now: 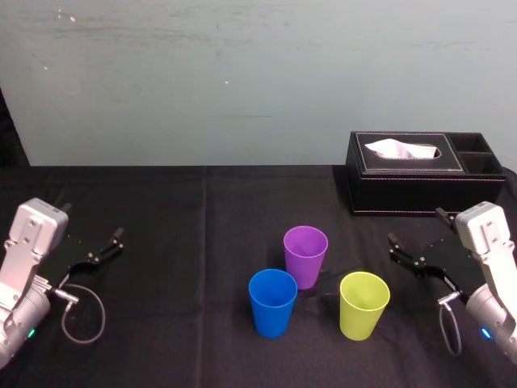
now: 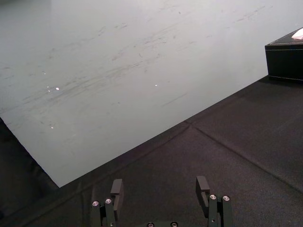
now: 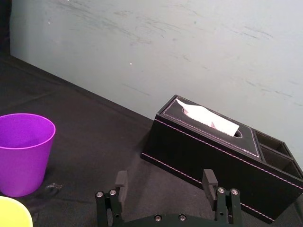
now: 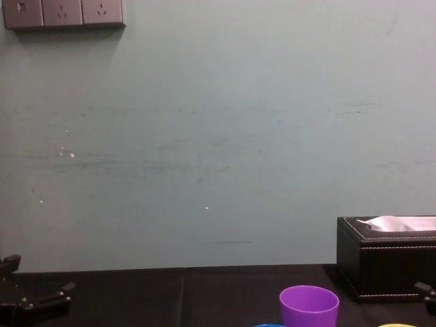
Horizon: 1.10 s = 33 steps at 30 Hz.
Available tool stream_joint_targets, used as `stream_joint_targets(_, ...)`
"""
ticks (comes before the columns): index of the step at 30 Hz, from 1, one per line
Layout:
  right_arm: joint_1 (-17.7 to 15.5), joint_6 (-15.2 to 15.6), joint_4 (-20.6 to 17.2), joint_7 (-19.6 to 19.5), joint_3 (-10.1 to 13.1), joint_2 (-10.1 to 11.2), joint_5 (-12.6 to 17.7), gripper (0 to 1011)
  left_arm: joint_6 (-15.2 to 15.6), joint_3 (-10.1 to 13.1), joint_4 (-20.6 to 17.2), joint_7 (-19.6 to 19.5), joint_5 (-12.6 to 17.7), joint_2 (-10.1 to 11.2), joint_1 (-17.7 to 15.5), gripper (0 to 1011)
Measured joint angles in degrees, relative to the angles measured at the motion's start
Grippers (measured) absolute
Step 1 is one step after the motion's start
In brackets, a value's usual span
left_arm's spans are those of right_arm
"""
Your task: Stack the three plastic cups sequentially using one hand.
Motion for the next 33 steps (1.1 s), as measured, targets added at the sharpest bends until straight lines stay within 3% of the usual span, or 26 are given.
stream_joint_targets(33, 0.0, 0.0, 0.0, 0.0, 0.0, 0.0, 0.0, 1003, 0.0, 0.0, 0.0, 0.0, 0.0, 0.0, 0.0, 1000)
